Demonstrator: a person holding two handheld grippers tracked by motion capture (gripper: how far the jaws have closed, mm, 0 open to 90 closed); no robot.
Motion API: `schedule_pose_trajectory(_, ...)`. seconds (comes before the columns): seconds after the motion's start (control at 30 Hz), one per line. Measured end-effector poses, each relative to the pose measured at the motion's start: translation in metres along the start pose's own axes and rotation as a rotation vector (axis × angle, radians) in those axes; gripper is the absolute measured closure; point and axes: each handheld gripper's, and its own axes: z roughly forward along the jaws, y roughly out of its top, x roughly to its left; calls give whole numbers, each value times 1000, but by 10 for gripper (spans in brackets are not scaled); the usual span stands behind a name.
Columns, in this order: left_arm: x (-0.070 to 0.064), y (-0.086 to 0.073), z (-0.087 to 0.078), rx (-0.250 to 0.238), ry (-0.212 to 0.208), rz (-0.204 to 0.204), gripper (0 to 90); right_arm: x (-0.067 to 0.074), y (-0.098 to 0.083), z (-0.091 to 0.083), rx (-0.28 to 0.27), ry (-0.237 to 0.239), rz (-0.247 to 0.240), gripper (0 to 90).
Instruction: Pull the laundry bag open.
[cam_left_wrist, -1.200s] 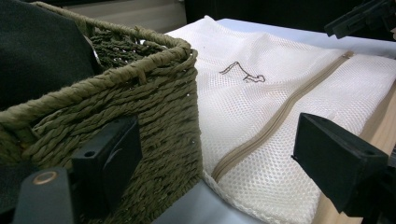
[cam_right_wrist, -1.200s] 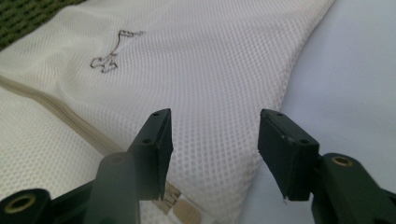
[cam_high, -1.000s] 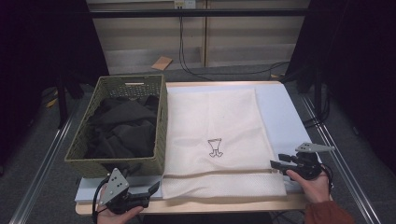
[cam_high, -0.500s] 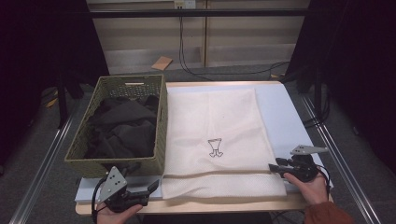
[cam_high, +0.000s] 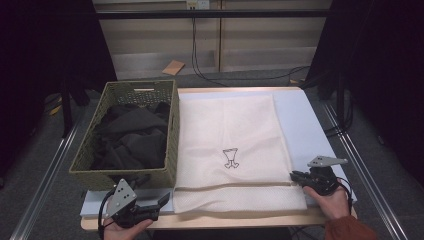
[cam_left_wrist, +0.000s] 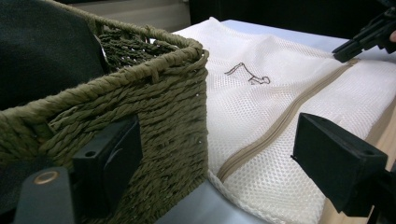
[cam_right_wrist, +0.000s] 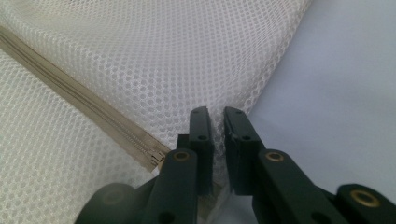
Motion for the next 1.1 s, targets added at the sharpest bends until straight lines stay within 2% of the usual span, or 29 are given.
schedule_pose_trajectory(0.03, 0, 0, 0, -1, -6, 7, 158, 0, 0, 0, 3, 2, 1, 841)
schedule_pose_trajectory(0.1, 1, 0, 0, -9, -6, -20, 160, -1, 0, 0, -1, 12, 9, 843)
schedule_pose_trajectory(0.2, 1, 0, 0, -6, -6, -10, 160, -4, -1, 0, -5, 30, 22, 854)
schedule_pose_trajectory(0.23, 1, 0, 0, -9, -10, -10, 160, -4, 0, 0, -5, 26, 46, 861)
schedule_pose_trajectory(0.27, 0, 0, 0, -5, 2, -6, 160, -4, 1, 0, -1, 26, 51, 868)
schedule_pose_trajectory(0.37, 0, 0, 0, 4, -1, 1, 160, -5, 3, 0, 10, 39, 68, 883)
schedule_pose_trajectory(0.53, -1, 0, 0, -1, -5, -1, 166, -10, 3, -2, -10, 74, 124, 889)
schedule_pose_trajectory(0.67, -2, 0, 2, 2, -22, -14, 167, -12, 3, -3, -24, 87, 142, 890)
schedule_pose_trajectory(0.73, -3, 1, 1, 0, -2, 8, 169, -13, 4, -5, -33, 97, 155, 890)
schedule_pose_trajectory(0.77, -2, 1, 0, 1, -5, 20, 176, -14, 4, -6, -47, 103, 156, 890)
schedule_pose_trajectory(0.83, 0, 0, 0, -10, -13, -20, 180, -14, 5, -8, -53, 106, 163, 890)
schedule_pose_trajectory(0.87, 1, 0, 1, -4, -16, -27, 180, -13, 6, -9, -58, 107, 170, 891)
schedule_pose_trajectory(0.93, 1, 0, 1, -6, -2, -19, 180, -13, 8, -9, -65, 109, 169, 891)
schedule_pose_trajectory(1.1, -1, 1, 0, -9, -2, -9, 184, -15, 10, -13, -85, 125, 180, 891)
